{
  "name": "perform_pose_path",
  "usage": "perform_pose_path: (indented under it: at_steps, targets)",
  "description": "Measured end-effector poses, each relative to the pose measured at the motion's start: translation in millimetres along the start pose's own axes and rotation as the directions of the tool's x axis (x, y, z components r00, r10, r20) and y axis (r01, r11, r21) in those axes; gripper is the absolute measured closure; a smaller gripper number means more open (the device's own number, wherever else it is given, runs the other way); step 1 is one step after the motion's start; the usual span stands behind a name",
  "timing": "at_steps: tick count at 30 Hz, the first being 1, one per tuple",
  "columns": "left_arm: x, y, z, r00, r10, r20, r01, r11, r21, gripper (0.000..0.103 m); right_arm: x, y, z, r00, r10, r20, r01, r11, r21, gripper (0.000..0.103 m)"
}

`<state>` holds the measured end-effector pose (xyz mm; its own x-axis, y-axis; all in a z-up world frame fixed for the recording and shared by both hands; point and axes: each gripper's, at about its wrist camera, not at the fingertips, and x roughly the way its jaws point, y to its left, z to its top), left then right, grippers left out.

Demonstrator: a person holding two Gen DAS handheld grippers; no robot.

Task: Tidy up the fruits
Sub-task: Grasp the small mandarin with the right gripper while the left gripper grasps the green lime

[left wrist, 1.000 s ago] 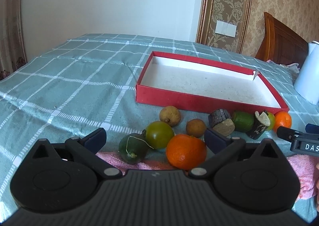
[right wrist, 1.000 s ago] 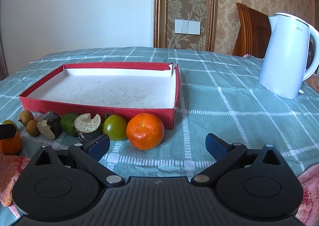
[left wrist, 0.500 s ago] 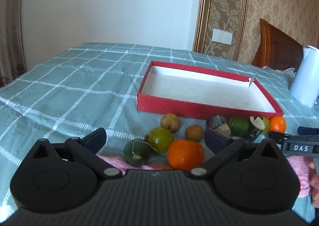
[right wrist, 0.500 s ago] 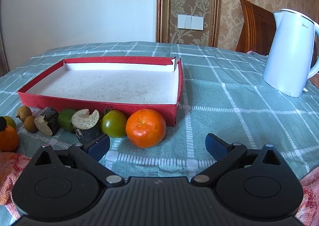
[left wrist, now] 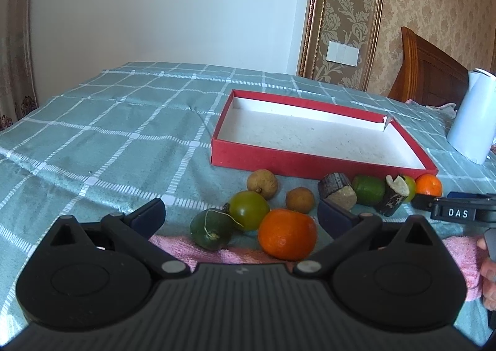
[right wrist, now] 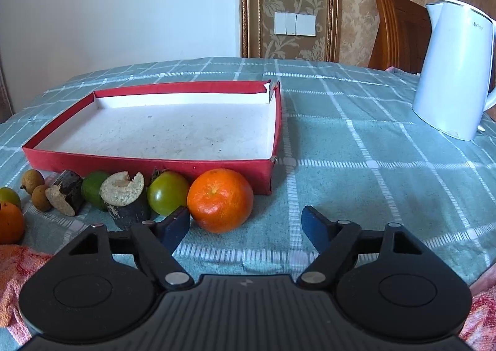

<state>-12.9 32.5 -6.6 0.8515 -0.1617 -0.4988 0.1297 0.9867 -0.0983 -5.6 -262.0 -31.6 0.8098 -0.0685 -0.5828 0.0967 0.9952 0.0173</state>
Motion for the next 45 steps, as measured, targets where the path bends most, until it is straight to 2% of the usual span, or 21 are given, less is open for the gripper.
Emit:
perform_pose_path:
  at_steps: [4, 7, 9, 11, 21, 29, 34, 35, 37, 39, 41, 43, 45]
  targets:
    - [1.6, -1.4, -1.7, 1.0, -0.003, -0.007, 0.003, 1.0, 0.004, 0.0, 3.7, -0.9, 2.5, 1.0, -0.005, 0.009, 0.005, 1.0, 0.001, 0.025]
    - [1.2, -1.1, -2.0, 1.0, 0.006, -0.004, -0.006, 1.0, 0.009, 0.0, 4.6, -3.8, 2.8, 1.0, 0.029, 0.009, -0.029, 0.999, 0.017, 0.035]
    - [0.0, 0.6, -1.6, 1.0, 0.005, -0.003, -0.005, 1.0, 0.003, 0.0, 3.2, -3.5, 1.7, 0.998, 0.056, 0.015, -0.057, 0.998, 0.018, 0.05]
    - [-1.9, 2.9, -1.5, 1.0, 0.007, -0.001, -0.007, 1.0, -0.001, 0.0, 2.0, -1.1, 1.5, 0.997, 0.077, 0.018, -0.078, 0.997, 0.01, 0.058]
    - [-24.7, 15.1, -5.1, 0.997, 0.039, 0.063, -0.042, 0.998, 0.047, 0.0, -1.5, -9.0, -0.2, 0.995, 0.096, 0.027, -0.098, 0.993, 0.059, 0.059]
    - [-14.1, 3.1, -7.5, 0.999, 0.042, 0.023, -0.045, 0.987, 0.155, 0.0, 0.3, -12.3, 0.4, 0.995, 0.101, 0.021, -0.102, 0.992, 0.069, 0.059]
    - [-19.3, 17.5, -10.7, 0.998, 0.041, 0.042, -0.047, 0.988, 0.149, 0.0, 0.0, -11.7, 0.1, 0.995, 0.101, 0.021, -0.102, 0.992, 0.069, 0.059]
    - [-18.3, 18.3, -10.1, 0.997, 0.056, 0.044, -0.062, 0.986, 0.155, 0.003, 0.1, -11.8, 0.2, 0.995, 0.101, 0.021, -0.102, 0.992, 0.069, 0.059]
    - [-12.5, 19.2, -9.2, 0.997, 0.077, 0.025, -0.08, 0.984, 0.161, 0.015, 0.1, -11.7, 0.1, 0.995, 0.102, 0.021, -0.103, 0.992, 0.07, 0.059]
    - [-4.4, 23.0, -8.3, 0.997, 0.074, -0.021, -0.07, 0.987, 0.142, 0.028, 0.6, -11.3, 0.0, 0.995, 0.102, 0.021, -0.103, 0.992, 0.071, 0.059]
    - [1.7, 27.0, -8.7, 0.997, 0.058, -0.05, -0.052, 0.992, 0.112, 0.037, 0.6, -11.1, -0.1, 0.995, 0.102, 0.021, -0.103, 0.992, 0.071, 0.059]
    - [3.2, 28.0, -10.3, 0.997, 0.054, -0.049, -0.048, 0.993, 0.11, 0.039, 0.6, -11.4, -0.1, 0.995, 0.101, 0.021, -0.102, 0.992, 0.07, 0.059]
    - [2.7, 24.8, -11.4, 0.998, 0.053, -0.038, -0.048, 0.99, 0.132, 0.05, 0.5, -11.4, -0.1, 0.995, 0.102, 0.021, -0.103, 0.992, 0.07, 0.059]
